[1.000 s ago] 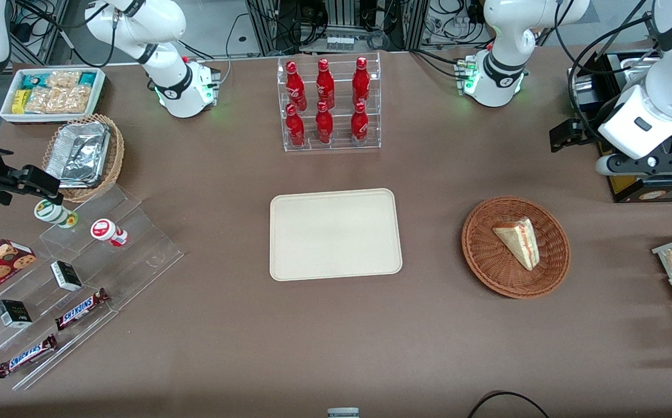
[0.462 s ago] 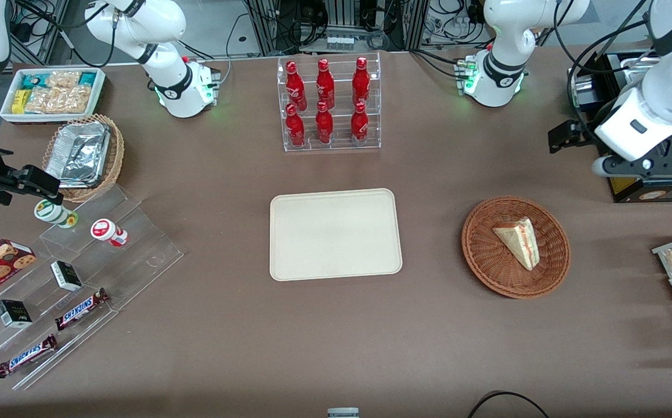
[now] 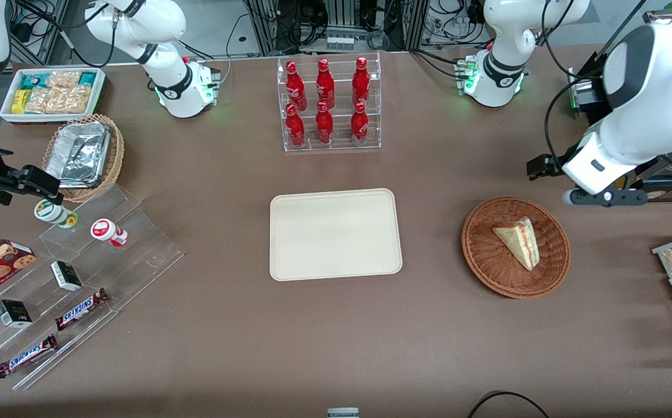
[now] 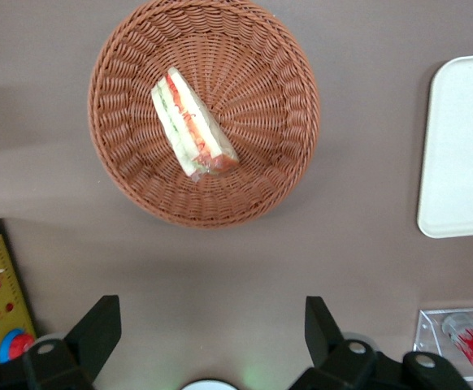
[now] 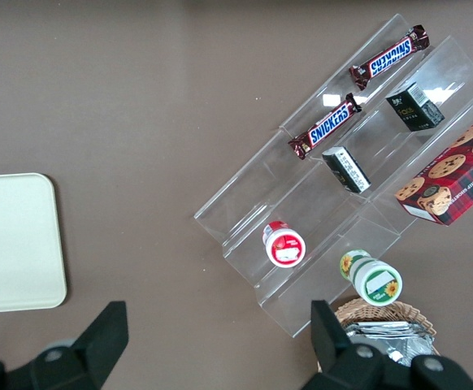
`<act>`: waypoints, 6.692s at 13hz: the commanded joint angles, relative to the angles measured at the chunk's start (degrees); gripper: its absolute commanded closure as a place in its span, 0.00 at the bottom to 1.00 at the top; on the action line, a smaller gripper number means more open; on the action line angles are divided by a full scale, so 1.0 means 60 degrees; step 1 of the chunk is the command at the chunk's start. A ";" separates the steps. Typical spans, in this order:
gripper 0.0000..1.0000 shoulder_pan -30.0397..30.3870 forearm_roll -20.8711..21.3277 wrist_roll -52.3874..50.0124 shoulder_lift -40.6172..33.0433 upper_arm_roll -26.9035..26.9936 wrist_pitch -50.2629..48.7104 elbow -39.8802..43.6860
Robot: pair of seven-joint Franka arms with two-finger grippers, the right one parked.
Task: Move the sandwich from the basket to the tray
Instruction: 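Move the left gripper over the wicker basket toward the sandwich, then lower the left gripper and grasp the wrapped sandwich upright, then lift the sandwich and carry it with the left gripper over the beige tray, then lower the sandwich onto the tray and open the left gripper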
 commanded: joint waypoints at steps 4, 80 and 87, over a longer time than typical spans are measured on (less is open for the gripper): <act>0.00 0.0020 0.0007 0.0012 -0.0231 0.0030 0.2654 -0.2126; 0.00 -0.6981 0.0681 -0.9876 0.7943 0.0074 0.3684 0.5371; 0.00 -0.6719 0.0593 -0.9044 0.6656 0.0103 0.1578 0.5957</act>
